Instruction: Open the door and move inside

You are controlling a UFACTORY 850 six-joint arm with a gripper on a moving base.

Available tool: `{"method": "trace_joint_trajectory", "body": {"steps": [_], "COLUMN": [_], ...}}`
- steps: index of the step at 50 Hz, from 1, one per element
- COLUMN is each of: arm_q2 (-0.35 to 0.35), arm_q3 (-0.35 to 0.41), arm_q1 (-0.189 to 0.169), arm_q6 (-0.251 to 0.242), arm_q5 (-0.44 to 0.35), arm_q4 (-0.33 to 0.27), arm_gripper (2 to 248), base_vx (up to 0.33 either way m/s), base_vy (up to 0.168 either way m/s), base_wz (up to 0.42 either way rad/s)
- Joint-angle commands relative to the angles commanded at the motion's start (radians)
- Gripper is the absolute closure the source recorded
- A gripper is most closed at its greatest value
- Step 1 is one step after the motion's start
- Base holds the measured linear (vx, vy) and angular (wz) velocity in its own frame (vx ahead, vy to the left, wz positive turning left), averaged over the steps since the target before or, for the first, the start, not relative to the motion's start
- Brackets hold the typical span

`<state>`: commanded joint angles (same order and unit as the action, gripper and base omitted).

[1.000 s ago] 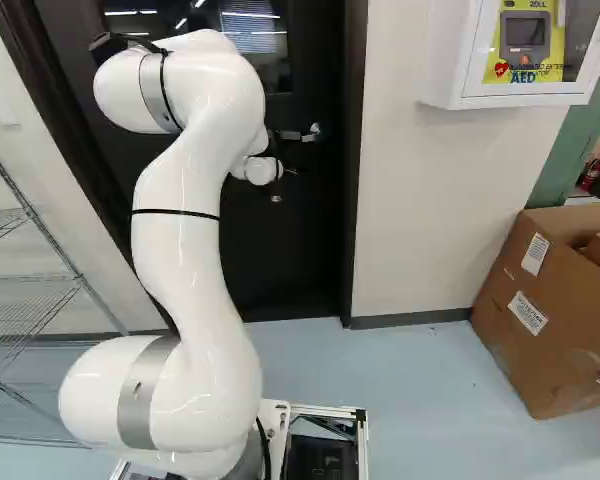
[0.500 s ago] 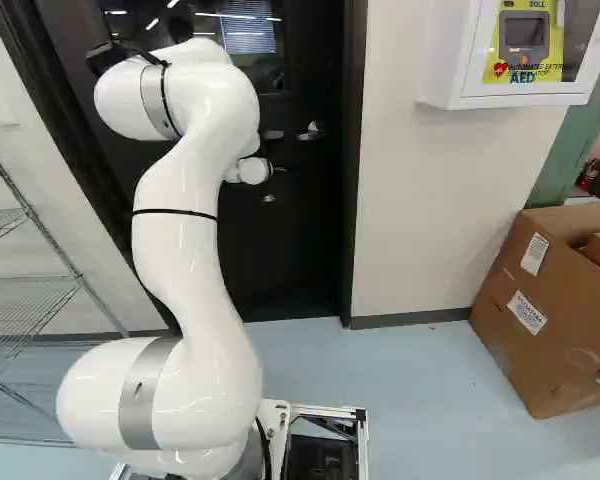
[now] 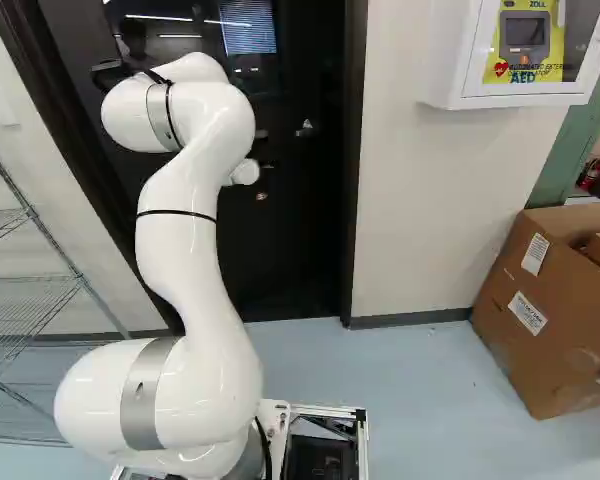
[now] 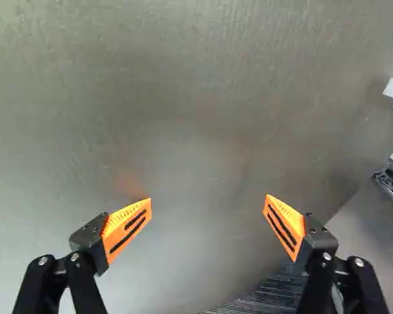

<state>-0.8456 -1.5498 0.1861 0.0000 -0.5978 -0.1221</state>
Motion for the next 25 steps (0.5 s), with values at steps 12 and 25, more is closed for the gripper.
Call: {"method": "trace_joint_trajectory", "body": {"steps": [12,25], "arm_q2": [-0.063,-0.052], "arm_q3": [-0.091,-0.075], "arm_q1": [0.008,0.008], "arm_q6": [0.0,0.0], "arm_q5": [0.0,0.0], "arm_q4": [0.0,0.0], "arm_gripper": [3,3], "base_vx": [0.0,0.0], "base_vy": [0.0,0.0], "base_wz": [0.0,0.0]}}
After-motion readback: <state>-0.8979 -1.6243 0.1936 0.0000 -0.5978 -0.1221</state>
